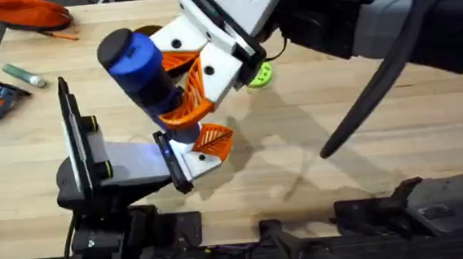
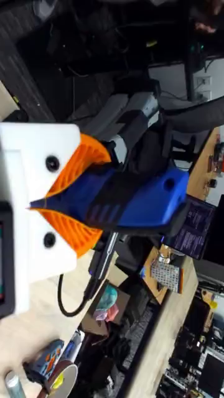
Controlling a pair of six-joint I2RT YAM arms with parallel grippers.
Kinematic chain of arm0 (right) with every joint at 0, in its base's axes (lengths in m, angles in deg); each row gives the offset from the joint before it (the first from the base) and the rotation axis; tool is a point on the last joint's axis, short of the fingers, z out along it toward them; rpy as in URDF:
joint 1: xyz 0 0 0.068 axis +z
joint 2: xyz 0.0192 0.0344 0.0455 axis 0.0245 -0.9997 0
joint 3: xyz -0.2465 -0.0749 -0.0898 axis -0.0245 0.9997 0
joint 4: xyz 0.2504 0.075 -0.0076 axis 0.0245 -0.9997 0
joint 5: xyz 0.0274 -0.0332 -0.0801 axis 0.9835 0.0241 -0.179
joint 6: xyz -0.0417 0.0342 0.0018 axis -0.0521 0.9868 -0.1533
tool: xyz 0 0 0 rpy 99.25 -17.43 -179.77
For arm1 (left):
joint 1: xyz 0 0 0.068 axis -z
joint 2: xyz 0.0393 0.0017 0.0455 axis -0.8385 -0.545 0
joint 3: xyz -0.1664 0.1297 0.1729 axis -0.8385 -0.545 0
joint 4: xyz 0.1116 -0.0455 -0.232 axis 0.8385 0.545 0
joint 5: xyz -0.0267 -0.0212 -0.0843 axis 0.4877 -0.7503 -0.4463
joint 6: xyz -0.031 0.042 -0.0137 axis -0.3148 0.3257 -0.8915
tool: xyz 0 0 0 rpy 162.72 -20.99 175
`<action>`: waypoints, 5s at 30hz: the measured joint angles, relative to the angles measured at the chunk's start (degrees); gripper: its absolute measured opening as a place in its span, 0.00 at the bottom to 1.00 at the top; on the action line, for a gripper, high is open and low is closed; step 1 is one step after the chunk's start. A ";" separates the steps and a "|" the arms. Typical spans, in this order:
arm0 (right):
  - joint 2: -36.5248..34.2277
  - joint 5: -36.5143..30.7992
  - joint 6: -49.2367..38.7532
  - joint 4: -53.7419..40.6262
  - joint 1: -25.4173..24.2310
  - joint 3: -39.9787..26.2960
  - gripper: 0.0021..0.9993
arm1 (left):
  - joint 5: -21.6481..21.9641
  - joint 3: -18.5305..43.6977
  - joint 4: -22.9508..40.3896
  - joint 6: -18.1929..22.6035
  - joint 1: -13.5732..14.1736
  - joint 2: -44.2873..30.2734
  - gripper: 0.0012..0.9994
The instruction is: Pick up the gripper from the table and insert it into the empty holder that is missing its gripper. Then pick up a screw, insert it into the mounting hole, and use the screwdriver to tighten it. Finally, clean up the table by picking up the vegetable and placing it into the bucket.
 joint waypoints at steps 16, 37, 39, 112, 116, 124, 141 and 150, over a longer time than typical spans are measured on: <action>-1.26 1.90 -0.02 2.73 -1.20 -0.01 0.01 | -0.09 0.00 0.00 -0.01 0.00 0.00 0.01; -3.21 1.51 30.03 30.47 -3.45 -4.50 0.00 | 0.24 0.00 -0.02 0.00 0.07 0.02 0.01; -3.21 1.51 31.28 30.75 -3.56 -4.50 0.00 | 0.24 0.00 -0.02 0.00 0.07 0.02 0.01; -16.59 -84.17 -54.87 -78.11 -32.09 -30.21 0.00 | 0.24 0.00 -0.02 0.00 0.07 0.01 0.01; -20.53 -85.36 -56.30 -78.25 -32.42 -30.25 0.00 | 0.24 0.00 -0.02 0.00 0.07 0.02 0.01; -28.96 -89.99 -59.53 -76.13 -33.29 -30.25 0.00 | 0.24 0.00 -0.03 0.00 0.07 0.02 0.01; -33.48 -92.25 -61.96 -74.36 -33.44 -30.25 0.00 | 0.96 0.00 -0.20 0.00 0.07 0.02 0.01; -33.48 -93.12 -61.53 -74.55 -33.44 -30.25 0.98 | 1.01 0.00 -0.22 0.00 0.07 0.02 0.01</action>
